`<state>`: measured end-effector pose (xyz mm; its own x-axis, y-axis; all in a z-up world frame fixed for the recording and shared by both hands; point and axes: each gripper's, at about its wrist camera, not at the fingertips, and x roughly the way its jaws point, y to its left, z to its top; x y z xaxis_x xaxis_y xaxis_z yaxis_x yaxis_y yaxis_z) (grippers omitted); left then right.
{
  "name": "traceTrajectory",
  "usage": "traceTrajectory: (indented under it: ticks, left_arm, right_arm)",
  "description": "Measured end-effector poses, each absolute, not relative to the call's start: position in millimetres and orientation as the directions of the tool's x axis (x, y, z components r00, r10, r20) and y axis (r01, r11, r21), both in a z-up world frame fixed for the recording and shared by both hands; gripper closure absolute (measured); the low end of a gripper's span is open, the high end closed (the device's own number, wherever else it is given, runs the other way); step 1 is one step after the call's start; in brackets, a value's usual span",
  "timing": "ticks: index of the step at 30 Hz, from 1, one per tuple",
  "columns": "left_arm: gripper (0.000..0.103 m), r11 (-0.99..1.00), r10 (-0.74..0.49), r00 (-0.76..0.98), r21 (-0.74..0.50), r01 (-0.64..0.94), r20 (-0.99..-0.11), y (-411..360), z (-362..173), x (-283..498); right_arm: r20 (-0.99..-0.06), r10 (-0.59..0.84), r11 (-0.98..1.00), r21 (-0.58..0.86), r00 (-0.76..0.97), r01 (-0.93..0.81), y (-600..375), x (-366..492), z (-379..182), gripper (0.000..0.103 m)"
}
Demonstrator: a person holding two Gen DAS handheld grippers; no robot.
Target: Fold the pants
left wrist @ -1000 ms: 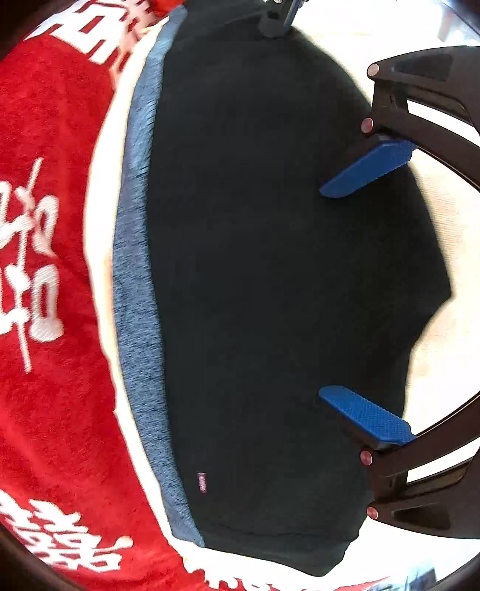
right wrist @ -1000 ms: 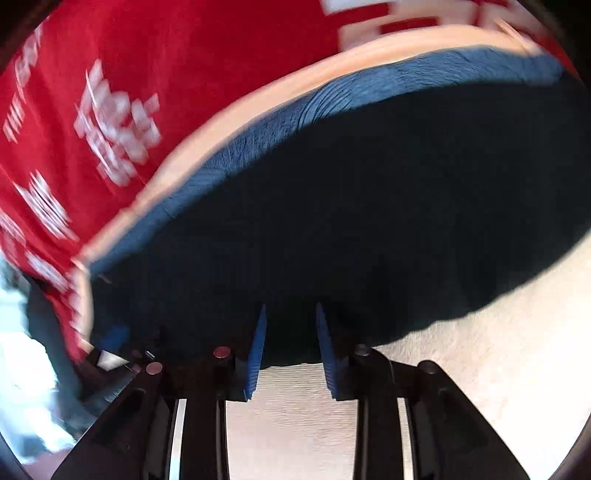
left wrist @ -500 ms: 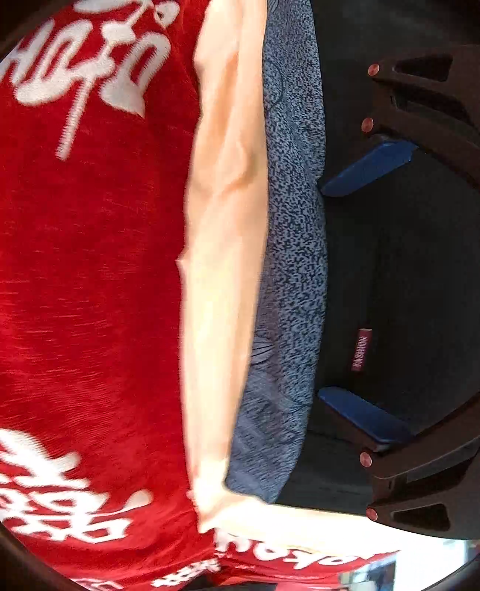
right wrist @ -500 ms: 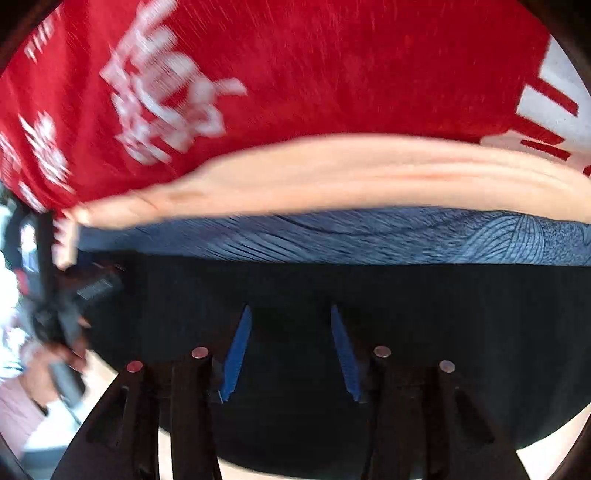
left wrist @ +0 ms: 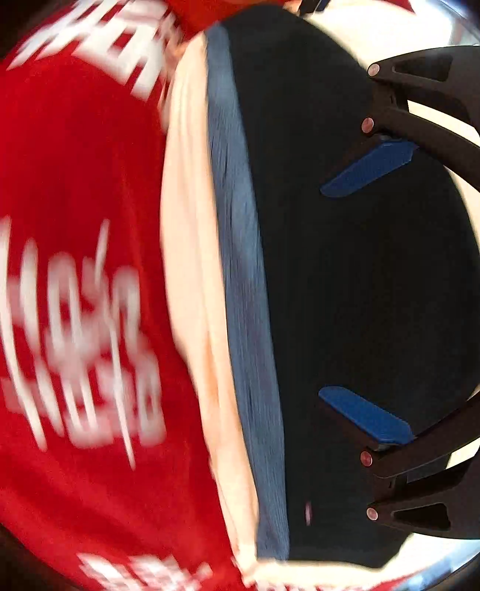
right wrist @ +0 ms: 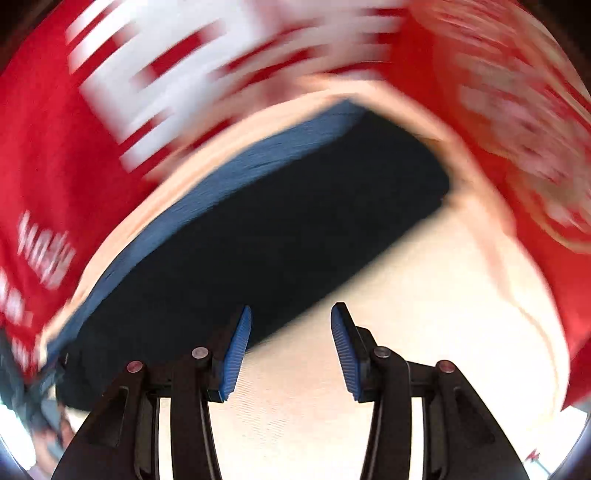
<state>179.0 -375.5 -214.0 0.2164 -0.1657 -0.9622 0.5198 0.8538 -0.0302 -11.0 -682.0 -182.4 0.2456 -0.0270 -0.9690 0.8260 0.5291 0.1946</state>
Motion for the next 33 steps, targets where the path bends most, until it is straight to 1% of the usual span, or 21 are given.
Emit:
traceTrajectory:
  ticks: [2,4,6,7,8,9,10,11,14,16,17,18,19,21,22,24,27,30,33]
  left_arm:
    - [0.0,0.839,-0.182,0.197,-0.047,0.543,-0.964,-421.0,-216.0,153.7]
    - [0.0,0.835,-0.179,0.18,-0.052,0.548,-0.967,-441.2,-225.6,143.0]
    - [0.0,0.835,-0.141,0.16,-0.03,0.55,-0.977,-456.8,-239.4,131.5]
    - [0.0,0.836,-0.11,0.164,-0.002,0.549,-0.98,-461.2,-246.8,125.0]
    - [0.0,0.839,-0.11,0.196,0.015,0.545,-0.974,-461.2,-246.9,120.5]
    - [0.0,0.841,-0.117,0.224,0.023,0.54,-0.968,-460.3,-244.9,116.4]
    - [0.0,0.842,-0.115,0.229,0.028,0.539,-0.966,-459.8,-244.2,114.0]
    - [0.0,0.844,-0.115,0.228,0.026,0.536,-0.967,-459.3,-243.4,113.5]
    - [0.0,0.848,-0.098,0.224,0.037,0.529,-0.97,-458.6,-246.0,116.2]
    - [0.0,0.844,-0.077,0.234,0.062,0.532,-0.969,-456.1,-249.7,120.3]
    - [0.0,0.844,-0.067,0.239,0.073,0.532,-0.969,-457.9,-249.4,119.2]
    - [0.0,0.844,-0.062,0.241,0.078,0.531,-0.969,-467.5,-253.1,116.8]
    - [0.0,0.846,-0.058,0.242,0.081,0.526,-0.969,-469.0,-252.7,116.4]
    - [0.0,0.853,-0.054,0.242,0.081,0.515,-0.969,-473.0,-251.8,115.7]
    - [0.0,0.857,-0.051,0.242,0.083,0.509,-0.969,-474.9,-250.9,114.3]
    - [0.0,0.86,-0.034,0.241,0.094,0.501,-0.97,-478.0,-249.0,112.1]
    - [0.0,0.863,0.006,0.222,0.117,0.491,-0.975,-486.2,-239.1,115.2]
    - [0.0,0.876,-0.058,0.266,0.079,0.476,-0.962,-505.5,-218.1,127.9]
    - [0.0,0.875,-0.058,0.296,0.094,0.474,-0.953,-531.6,-216.7,144.6]
  right_arm:
    - [-0.971,-0.049,0.426,0.193,0.236,0.884,-708.8,-35.2,-187.5,0.054]
    - [-0.966,-0.044,0.34,0.226,0.256,0.913,-735.1,-54.1,-194.3,0.054]
    - [-0.958,-0.047,0.306,0.257,0.284,0.917,-755.9,-63.0,-196.2,0.054]
    - [-0.953,-0.047,0.301,0.274,0.301,0.914,-766.6,-65.3,-198.3,0.054]
    - [-0.948,-0.047,0.297,0.288,0.315,0.91,-775.5,-66.2,-200.2,0.054]
    - [-0.943,-0.036,0.289,0.308,0.332,0.907,-784.2,-66.8,-203.1,0.06]
    - [-0.938,-0.024,0.284,0.325,0.345,0.902,-792.0,-67.5,-204.6,0.071]
    - [-0.94,-0.022,0.295,0.318,0.339,0.901,-796.9,-65.6,-204.1,0.078]
    - [-0.949,-0.077,0.429,0.246,0.306,0.869,-799.9,-58.5,-192.7,0.078]
    - [-0.954,-0.099,0.478,0.203,0.282,0.855,-794.0,-58.5,-191.4,0.075]
    - [-0.955,-0.105,0.472,0.196,0.276,0.859,-779.6,-51.0,-194.3,0.067]
    - [-0.953,-0.088,0.453,0.222,0.291,0.864,-778.0,-56.8,-194.9,0.059]
    - [-0.944,-0.052,0.428,0.275,0.327,0.861,-776.2,-63.7,-196.4,0.057]
    - [-0.914,0.045,0.376,0.39,0.403,0.841,-775.4,-75.6,-205.1,0.057]
    - [-0.906,0.073,0.362,0.413,0.417,0.835,-773.7,-79.9,-209.5,0.057]
    - [-0.9,0.091,0.371,0.427,0.425,0.825,-768.4,-82.2,-215.0,0.057]
    - [-0.9,0.044,0.43,0.409,0.434,0.805,-762.4,-75.1,-202.3,0.057]
    - [-0.872,0.044,0.499,0.441,0.487,0.746,-759.8,-49.9,-189.0,0.057]
    - [-0.855,0.099,0.549,0.474,0.51,0.688,-765.9,-13.1,-189.6,0.06]
